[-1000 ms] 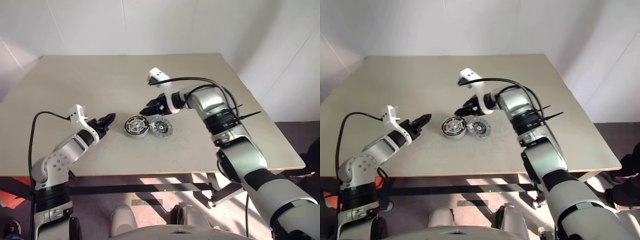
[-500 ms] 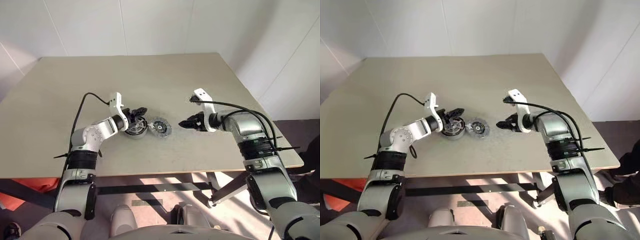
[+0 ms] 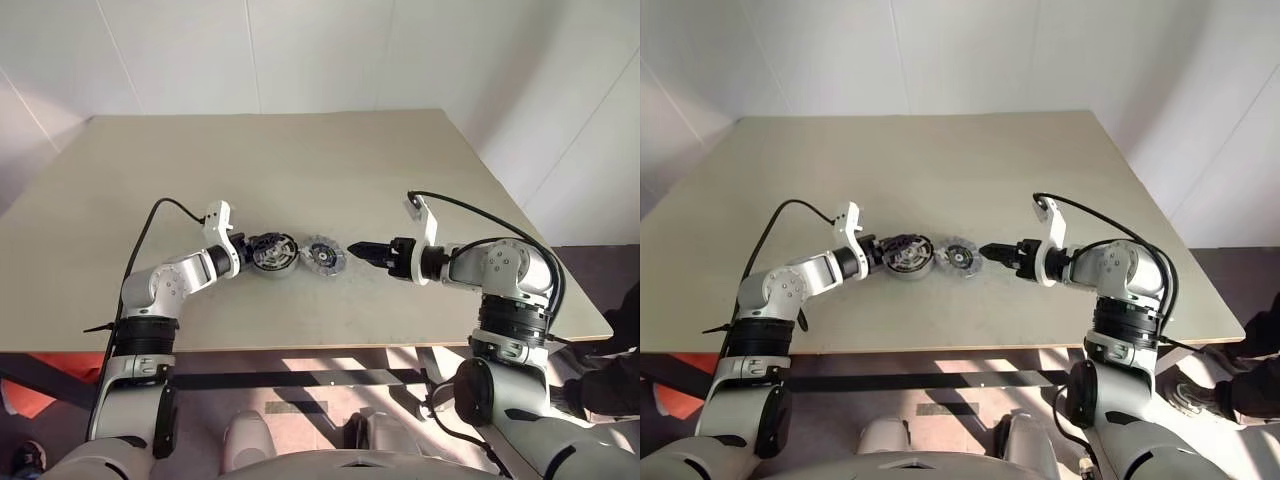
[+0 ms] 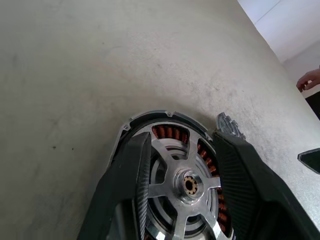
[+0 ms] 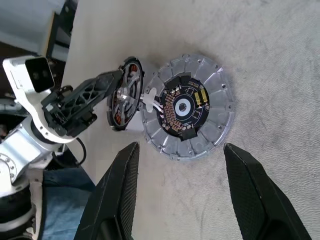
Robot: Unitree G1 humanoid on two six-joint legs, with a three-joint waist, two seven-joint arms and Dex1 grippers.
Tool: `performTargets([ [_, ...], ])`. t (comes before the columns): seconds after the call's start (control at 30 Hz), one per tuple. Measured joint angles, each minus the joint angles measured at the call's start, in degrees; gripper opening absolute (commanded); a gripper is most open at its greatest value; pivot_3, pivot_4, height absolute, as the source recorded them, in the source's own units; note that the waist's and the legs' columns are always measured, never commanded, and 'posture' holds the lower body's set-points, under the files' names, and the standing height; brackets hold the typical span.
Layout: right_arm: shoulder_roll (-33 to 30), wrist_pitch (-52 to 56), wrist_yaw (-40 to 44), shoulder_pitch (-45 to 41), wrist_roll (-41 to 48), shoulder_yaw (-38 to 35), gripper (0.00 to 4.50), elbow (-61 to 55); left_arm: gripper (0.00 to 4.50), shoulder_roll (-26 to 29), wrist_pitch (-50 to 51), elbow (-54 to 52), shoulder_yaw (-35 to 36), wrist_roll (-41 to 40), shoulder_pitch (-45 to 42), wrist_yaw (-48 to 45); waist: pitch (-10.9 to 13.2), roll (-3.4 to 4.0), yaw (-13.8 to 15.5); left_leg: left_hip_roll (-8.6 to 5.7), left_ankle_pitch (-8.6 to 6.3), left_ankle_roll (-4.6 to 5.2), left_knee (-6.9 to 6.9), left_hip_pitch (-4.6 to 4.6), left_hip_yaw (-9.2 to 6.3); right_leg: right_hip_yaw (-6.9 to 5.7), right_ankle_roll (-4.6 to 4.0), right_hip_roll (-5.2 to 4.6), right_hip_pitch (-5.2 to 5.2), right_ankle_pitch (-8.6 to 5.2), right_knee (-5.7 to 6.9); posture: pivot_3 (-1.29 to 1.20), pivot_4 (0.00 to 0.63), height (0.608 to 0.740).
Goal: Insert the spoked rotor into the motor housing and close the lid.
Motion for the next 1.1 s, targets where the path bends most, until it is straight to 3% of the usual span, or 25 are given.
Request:
performTargets([
  [0.17, 6.0, 0.0, -10.4, -1.7, 2.1, -9.0, 3.00, 3.4, 2.09, -0.5, 0.6, -1.1, -0.2, 0.7, 0.1, 0.4, 0.0, 0.05, 0.0, -0.08, 0.01, -0.01, -0.05, 0.00, -0.02, 0.03, 0.03, -0.05, 0.01, -0.02, -0.05, 0.00, 0.000, 0.740],
  [0.37, 7.9, 0.0, -17.8, -0.8, 5.0, -10.8, 3.00, 3.9, 2.09, -0.6, 0.6, -1.2, -0.3, 1.4, -0.1, 0.2, -0.1, 0.18, 0.1, -0.11, 0.02, -0.02, -0.36, -0.01, -0.03, -0.01, 0.07, -0.05, 0.09, -0.04, -0.35, 0.00, 0.000, 0.740],
  [0.73, 7.4, -0.3, -21.0, 0.0, 9.9, -9.7, 3.00, 5.0, 2.09, -0.5, 1.0, -0.7, -0.6, 2.7, -0.9, 0.0, -0.4, 0.54, 0.0, -0.13, 0.02, -0.02, -0.57, 0.02, -0.03, -0.02, 0.16, -0.04, 0.16, -0.09, -0.61, 0.00, 0.000, 0.740],
  [1.1, 10.8, -2.9, -21.4, -8.5, 9.5, -10.9, 3.00, 13.5, 2.09, -1.4, 0.3, -0.2, -0.2, 3.5, -1.2, -0.1, -0.4, 0.56, 0.1, -0.14, 0.03, -0.04, -0.68, -0.03, -0.03, -0.03, 0.21, -0.05, 0.15, -0.12, -0.69, 0.00, 0.000, 0.740],
])
